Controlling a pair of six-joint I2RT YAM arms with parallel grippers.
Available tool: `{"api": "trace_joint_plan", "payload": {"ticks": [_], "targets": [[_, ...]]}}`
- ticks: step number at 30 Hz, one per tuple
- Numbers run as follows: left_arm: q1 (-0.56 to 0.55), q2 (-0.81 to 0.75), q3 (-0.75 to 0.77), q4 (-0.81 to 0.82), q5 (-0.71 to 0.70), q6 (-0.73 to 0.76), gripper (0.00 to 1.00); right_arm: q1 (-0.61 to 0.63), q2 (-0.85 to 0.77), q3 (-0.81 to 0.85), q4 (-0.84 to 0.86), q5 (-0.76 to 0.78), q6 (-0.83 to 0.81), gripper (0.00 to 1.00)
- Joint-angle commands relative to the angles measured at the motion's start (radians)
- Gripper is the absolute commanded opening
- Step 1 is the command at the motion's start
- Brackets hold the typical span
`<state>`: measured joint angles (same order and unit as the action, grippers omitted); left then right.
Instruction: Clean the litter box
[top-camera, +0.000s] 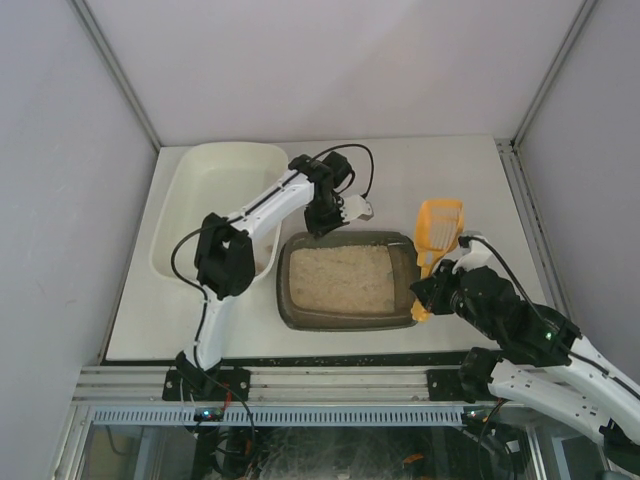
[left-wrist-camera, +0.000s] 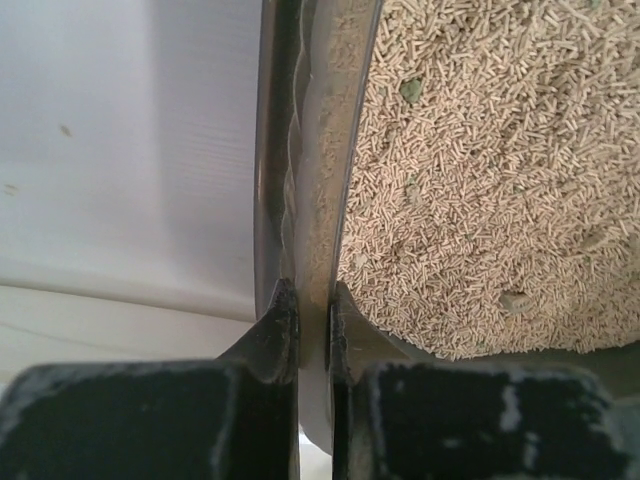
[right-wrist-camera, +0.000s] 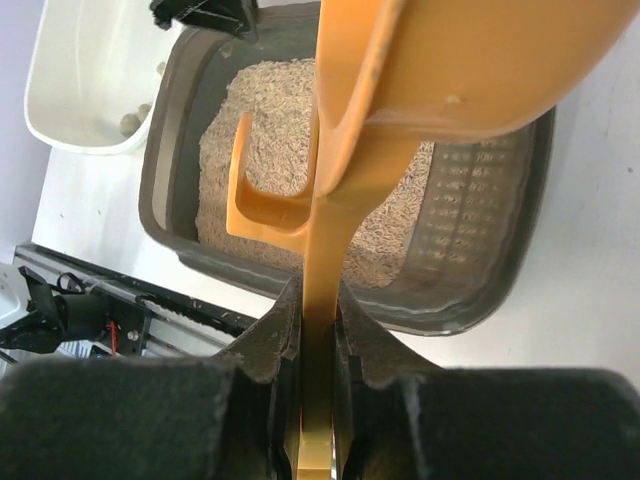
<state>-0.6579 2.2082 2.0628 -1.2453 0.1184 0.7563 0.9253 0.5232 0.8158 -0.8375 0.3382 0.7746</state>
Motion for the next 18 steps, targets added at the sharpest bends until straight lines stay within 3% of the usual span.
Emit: {"api": "trace_joint_plan", "payload": {"ticks": [1,7,14,18], "targets": [[0.000,-0.118,-0.080,-0.058,0.153,-0.352,0.00,-0.005,0.008,-0.016,0.029,-0.005,-0.003,0.00],[0.024,-0.244,-0.239,-0.049,0.234,-0.569,0.00,-0.020,0.041,-0.026,0.052,-0.041,-0.020,0.00],[0.015,-0.436,-0.443,0.126,0.051,-0.938,0.00,-0.062,0.086,-0.032,0.098,-0.103,-0.058,0.00],[0.017,-0.529,-0.549,0.224,0.100,-1.132,0.00,-0.090,0.112,-0.032,0.126,-0.147,-0.078,0.00]]}}
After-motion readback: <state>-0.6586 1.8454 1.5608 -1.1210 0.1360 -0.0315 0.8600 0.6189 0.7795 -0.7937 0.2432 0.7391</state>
